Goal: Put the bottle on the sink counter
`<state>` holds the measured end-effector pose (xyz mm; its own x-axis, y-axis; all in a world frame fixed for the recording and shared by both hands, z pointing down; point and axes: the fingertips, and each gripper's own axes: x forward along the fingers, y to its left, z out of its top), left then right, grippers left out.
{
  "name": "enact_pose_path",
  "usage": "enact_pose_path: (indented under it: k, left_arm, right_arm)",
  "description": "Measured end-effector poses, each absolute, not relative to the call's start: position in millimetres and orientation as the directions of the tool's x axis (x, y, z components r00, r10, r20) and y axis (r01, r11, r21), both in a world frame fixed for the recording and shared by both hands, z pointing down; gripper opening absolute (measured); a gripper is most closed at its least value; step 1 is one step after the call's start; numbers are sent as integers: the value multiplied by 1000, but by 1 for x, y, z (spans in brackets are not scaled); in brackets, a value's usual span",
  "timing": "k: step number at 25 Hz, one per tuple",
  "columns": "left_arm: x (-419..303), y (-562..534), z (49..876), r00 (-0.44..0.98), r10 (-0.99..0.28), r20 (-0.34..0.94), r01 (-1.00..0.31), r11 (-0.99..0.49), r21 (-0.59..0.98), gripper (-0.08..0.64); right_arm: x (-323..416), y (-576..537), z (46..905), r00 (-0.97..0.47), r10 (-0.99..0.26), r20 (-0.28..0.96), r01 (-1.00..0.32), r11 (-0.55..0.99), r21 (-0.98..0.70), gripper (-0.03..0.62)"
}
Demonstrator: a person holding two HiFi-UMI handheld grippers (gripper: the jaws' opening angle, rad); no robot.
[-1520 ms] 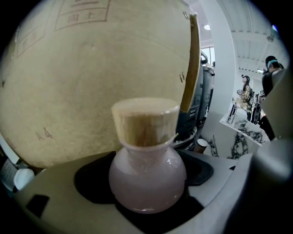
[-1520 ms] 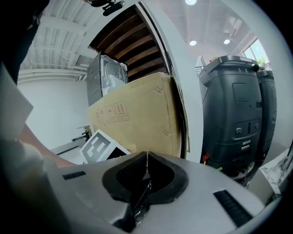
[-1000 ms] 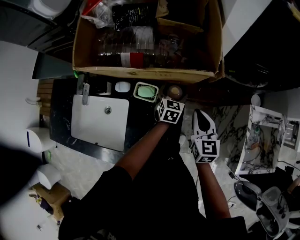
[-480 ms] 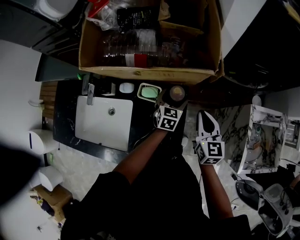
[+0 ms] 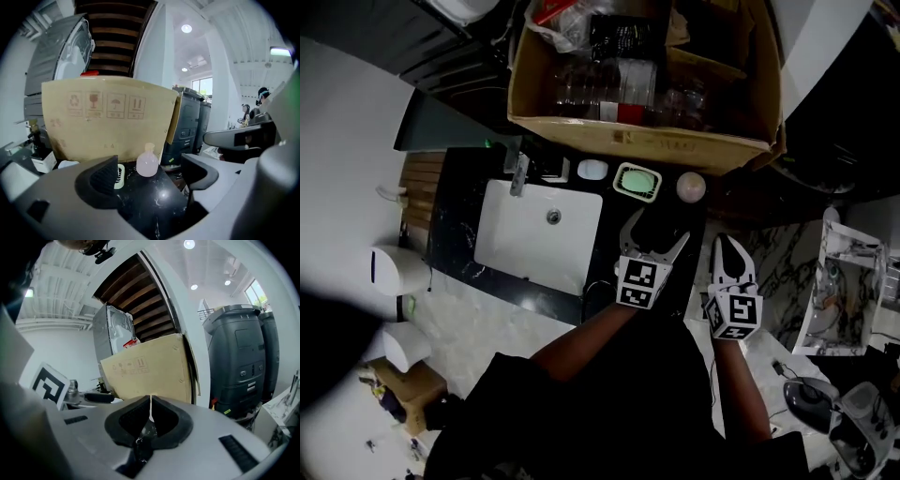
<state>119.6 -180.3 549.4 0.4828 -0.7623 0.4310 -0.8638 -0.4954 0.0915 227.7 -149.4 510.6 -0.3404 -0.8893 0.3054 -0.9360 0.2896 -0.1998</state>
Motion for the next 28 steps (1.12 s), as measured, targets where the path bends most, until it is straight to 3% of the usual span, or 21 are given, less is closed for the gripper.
enact_pose_path:
  k: [6,7,9,10,13,17,28]
  left_arm:
    - [90,-123,506,584,-727,361,-810,-550,205,414]
    - [83,-114,498,608,-709,356,-792,-571,216,376]
    - [59,-99,478,624,-708,330,-780,-586,219,141]
    - [44,-92,468,619,-720,314,-785,-582,214,82]
    - [-3,-68,443,616,-739,273,-788,-577,217,20]
    - [-51,-47,417,607,-765,215,-794,-570,212,15]
    - [-104,-25,398,589,-784,195,-808,-570,147,15]
  right_arm:
    - [190,-111,476,-295,-917,269,-952,257,-169,40]
    - [182,-102,472,-287,-920,268,-954,248,-170,40]
    - [159,-83,464,-284,-921,268,-955,248,-161,40]
    - [144,-75,459,-290,-919,268,-955,256,-152,40]
    - [99,-53,442,-308,-916,256,-949,279,-145,40]
    - [50,-36,427,-331,-910,249,-939,293,-179,40]
    - [-20,-10,395,-340,-917,209,-940,335,-59,38]
